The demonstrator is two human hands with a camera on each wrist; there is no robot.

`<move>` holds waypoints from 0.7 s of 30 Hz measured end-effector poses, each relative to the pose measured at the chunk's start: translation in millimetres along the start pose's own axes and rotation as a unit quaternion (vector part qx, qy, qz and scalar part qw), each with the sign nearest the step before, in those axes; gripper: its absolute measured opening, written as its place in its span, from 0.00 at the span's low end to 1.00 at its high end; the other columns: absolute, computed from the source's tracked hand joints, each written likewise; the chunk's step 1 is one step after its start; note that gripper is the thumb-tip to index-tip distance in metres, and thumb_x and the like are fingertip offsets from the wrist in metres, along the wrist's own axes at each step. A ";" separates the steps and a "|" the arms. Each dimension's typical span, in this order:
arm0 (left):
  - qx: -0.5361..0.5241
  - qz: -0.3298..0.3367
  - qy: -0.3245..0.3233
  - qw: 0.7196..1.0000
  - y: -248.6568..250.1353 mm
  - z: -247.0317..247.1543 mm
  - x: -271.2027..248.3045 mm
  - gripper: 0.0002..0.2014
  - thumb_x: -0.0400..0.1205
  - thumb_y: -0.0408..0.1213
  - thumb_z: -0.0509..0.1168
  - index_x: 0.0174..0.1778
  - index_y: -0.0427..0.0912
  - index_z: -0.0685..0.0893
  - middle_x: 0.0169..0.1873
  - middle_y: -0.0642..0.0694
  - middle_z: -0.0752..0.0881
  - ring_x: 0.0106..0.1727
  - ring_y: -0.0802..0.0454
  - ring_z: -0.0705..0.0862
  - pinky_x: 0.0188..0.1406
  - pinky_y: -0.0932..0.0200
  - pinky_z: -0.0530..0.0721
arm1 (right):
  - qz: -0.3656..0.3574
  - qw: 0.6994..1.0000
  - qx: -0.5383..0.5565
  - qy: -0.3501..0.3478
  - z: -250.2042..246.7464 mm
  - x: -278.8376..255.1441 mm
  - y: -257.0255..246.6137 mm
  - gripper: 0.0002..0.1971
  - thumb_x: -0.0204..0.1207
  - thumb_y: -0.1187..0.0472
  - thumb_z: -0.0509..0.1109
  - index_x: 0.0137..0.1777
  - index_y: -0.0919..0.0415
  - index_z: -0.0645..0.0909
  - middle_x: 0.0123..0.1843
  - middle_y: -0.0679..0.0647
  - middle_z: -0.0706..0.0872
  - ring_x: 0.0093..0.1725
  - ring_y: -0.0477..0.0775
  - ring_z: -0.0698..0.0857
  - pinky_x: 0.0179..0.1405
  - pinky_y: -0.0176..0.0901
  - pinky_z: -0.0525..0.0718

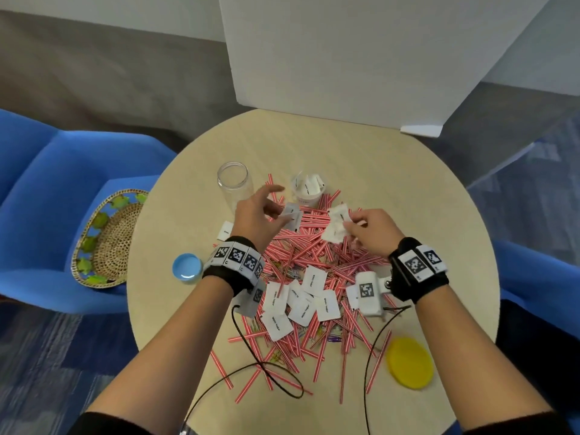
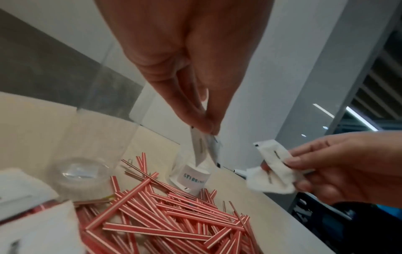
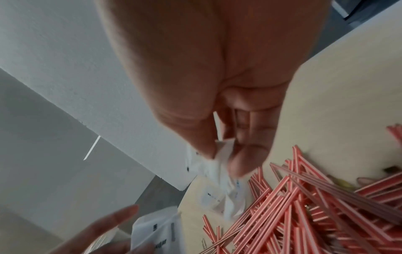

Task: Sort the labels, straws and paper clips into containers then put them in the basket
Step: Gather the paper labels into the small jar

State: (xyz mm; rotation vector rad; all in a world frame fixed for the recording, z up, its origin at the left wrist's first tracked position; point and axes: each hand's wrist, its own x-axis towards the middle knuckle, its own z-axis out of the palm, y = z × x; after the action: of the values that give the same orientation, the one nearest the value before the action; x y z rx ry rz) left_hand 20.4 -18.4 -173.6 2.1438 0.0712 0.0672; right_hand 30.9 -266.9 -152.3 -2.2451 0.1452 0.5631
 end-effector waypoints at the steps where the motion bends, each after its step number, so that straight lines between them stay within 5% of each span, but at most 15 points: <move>1: -0.004 -0.002 0.014 1.000 0.6 2.7 3.9 0.23 0.72 0.41 0.80 0.63 0.50 0.83 0.35 0.55 0.87 0.38 0.65 0.85 0.41 0.76 0.82 | -0.007 1.000 0.014 0.026 1.6 7.7 -5.4 0.15 0.85 0.63 0.65 0.68 0.65 0.82 0.39 0.56 0.89 0.32 0.53 0.86 0.36 0.44 0.86; 5: 0.029 -0.016 0.014 0.999 -3.3 17.3 12.2 0.12 0.78 0.36 0.74 0.58 0.44 0.88 0.40 0.54 0.87 0.41 0.62 0.84 0.48 0.61 0.88 | -0.032 0.985 0.057 0.158 9.6 49.5 -22.1 0.14 0.81 0.60 0.70 0.66 0.62 0.85 0.56 0.55 0.90 0.42 0.49 0.90 0.52 0.50 0.90; 9: 0.023 -0.004 0.047 0.999 -9.5 30.1 16.7 0.09 0.82 0.35 0.69 0.57 0.44 0.88 0.45 0.53 0.88 0.43 0.64 0.83 0.42 0.74 0.83 | -0.065 0.975 0.068 0.200 12.9 83.9 -44.1 0.15 0.75 0.59 0.76 0.61 0.50 0.88 0.51 0.46 0.90 0.46 0.51 0.90 0.54 0.50 0.89; 12: 0.004 -0.005 0.067 0.998 -15.5 37.6 26.1 0.10 0.84 0.34 0.63 0.60 0.43 0.84 0.51 0.49 0.86 0.49 0.56 0.83 0.49 0.64 0.84 | -0.065 0.981 0.024 0.180 15.1 107.1 -51.0 0.18 0.69 0.60 0.79 0.57 0.43 0.84 0.43 0.44 0.87 0.42 0.48 0.88 0.47 0.47 0.89; 16: -0.016 -0.037 0.073 0.997 -28.4 47.9 32.5 0.11 0.86 0.33 0.59 0.63 0.42 0.80 0.55 0.46 0.84 0.54 0.51 0.82 0.57 0.46 0.84 | -0.074 0.983 -0.128 0.113 24.8 131.3 -52.3 0.07 0.67 0.58 0.78 0.42 0.46 0.87 0.36 0.42 0.88 0.39 0.47 0.87 0.43 0.43 0.87; 21: -0.070 -0.045 0.071 0.994 -27.0 58.0 35.1 0.13 0.86 0.33 0.59 0.66 0.46 0.76 0.51 0.48 0.84 0.51 0.57 0.84 0.51 0.55 0.86 | -0.074 0.945 -0.316 0.051 35.9 142.5 -54.4 0.04 0.74 0.53 0.76 0.41 0.50 0.90 0.40 0.46 0.91 0.41 0.52 0.88 0.40 0.41 0.84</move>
State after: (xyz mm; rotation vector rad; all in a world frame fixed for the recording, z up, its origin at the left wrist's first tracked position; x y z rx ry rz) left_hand 59.1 -49.6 -227.0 1.9899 0.2387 0.1684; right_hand 161.0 -193.0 -198.8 -2.8791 -0.1801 0.4508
